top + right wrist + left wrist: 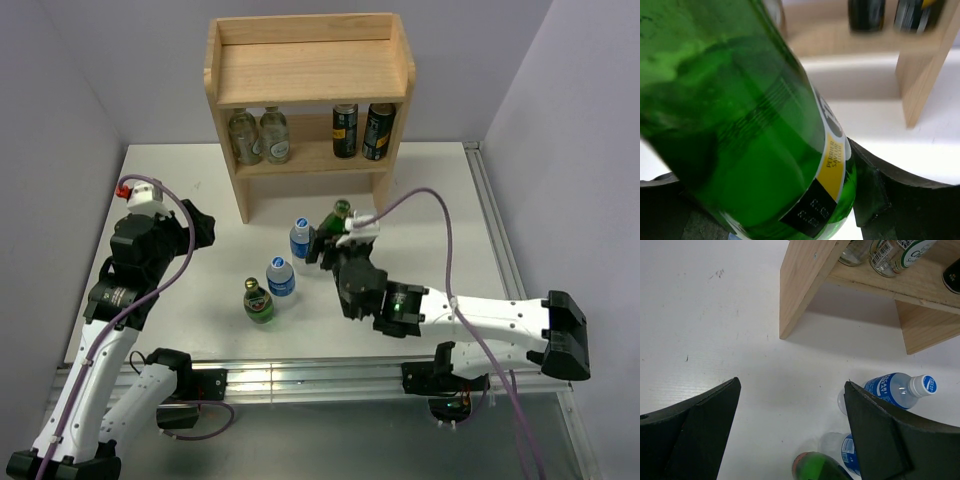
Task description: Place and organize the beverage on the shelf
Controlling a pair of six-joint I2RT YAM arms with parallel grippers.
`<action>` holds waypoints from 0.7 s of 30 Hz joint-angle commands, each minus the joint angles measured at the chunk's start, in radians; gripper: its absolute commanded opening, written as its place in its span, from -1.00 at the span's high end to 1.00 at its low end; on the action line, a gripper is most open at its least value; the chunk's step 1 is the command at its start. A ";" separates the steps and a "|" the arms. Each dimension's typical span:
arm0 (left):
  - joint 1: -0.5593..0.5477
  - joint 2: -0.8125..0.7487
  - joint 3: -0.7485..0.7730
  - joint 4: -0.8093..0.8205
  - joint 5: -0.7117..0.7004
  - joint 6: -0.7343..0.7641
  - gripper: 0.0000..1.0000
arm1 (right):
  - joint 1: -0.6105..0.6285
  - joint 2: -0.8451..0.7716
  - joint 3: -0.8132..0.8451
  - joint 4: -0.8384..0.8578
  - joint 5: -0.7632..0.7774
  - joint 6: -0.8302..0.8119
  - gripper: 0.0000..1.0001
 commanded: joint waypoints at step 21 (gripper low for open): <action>0.005 -0.027 -0.002 0.035 0.000 0.013 -0.84 | -0.567 0.539 1.291 -0.319 -0.373 -0.337 1.00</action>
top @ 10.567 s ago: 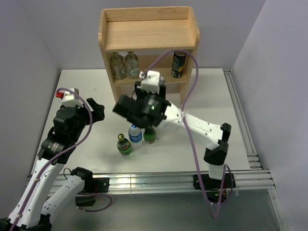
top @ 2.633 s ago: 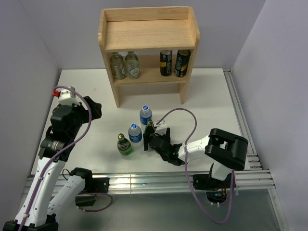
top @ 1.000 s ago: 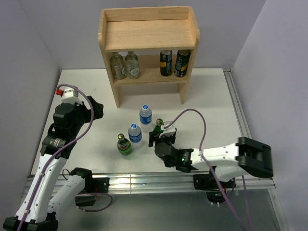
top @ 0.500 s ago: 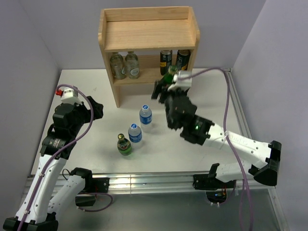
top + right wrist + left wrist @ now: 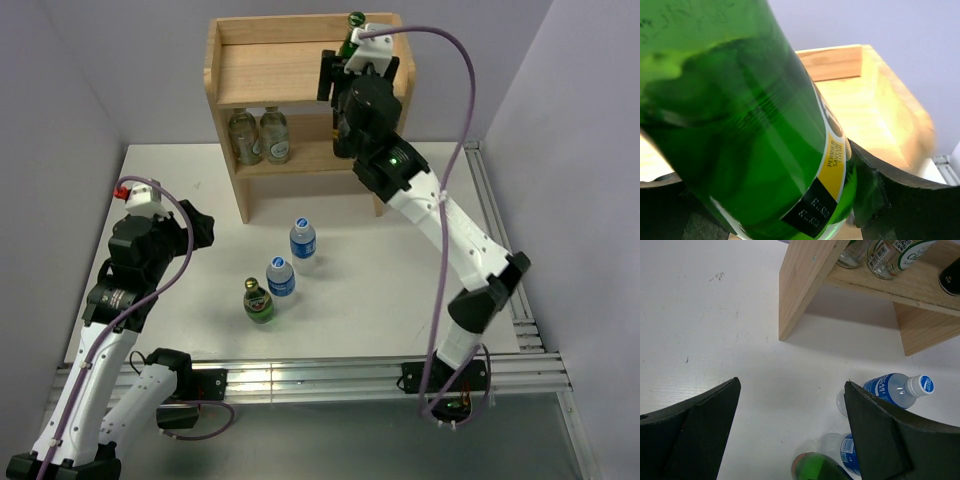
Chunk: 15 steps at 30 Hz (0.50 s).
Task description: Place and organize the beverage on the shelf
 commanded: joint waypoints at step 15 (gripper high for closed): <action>0.006 -0.002 -0.001 0.035 -0.002 0.015 -0.83 | -0.186 0.219 0.403 -0.040 -0.095 0.006 1.00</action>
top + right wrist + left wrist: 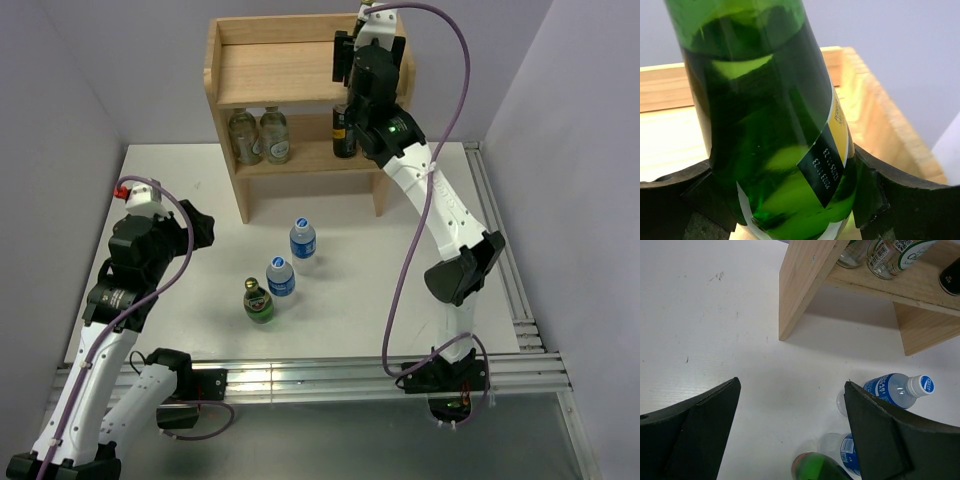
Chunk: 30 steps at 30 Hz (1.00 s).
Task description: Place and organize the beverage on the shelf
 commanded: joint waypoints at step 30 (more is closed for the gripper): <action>0.006 -0.014 -0.002 0.034 0.006 0.013 -0.83 | -0.138 -0.125 -0.234 0.287 0.054 0.020 -1.00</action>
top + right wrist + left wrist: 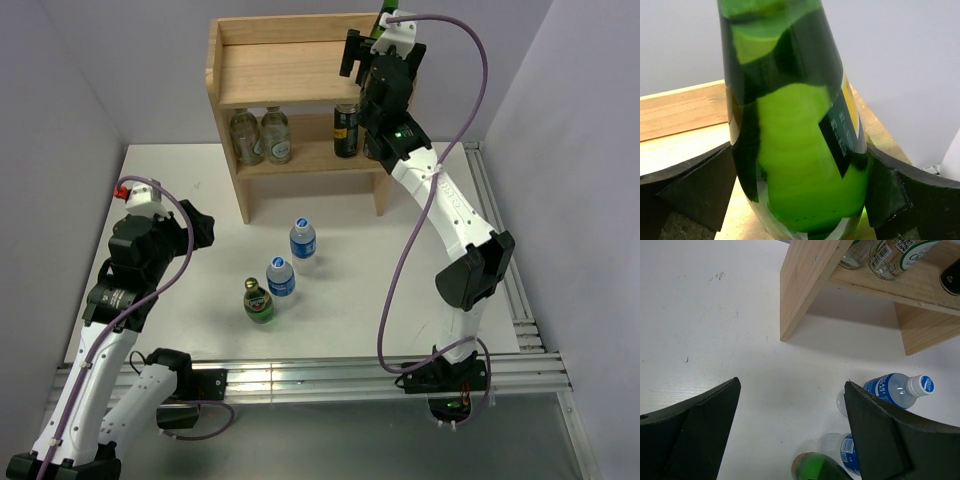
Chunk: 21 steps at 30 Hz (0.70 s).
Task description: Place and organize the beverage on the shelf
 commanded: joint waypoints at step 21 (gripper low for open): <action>0.006 -0.016 -0.002 0.034 -0.005 0.013 -0.83 | 0.008 -0.200 -0.127 0.032 0.140 -0.006 -1.00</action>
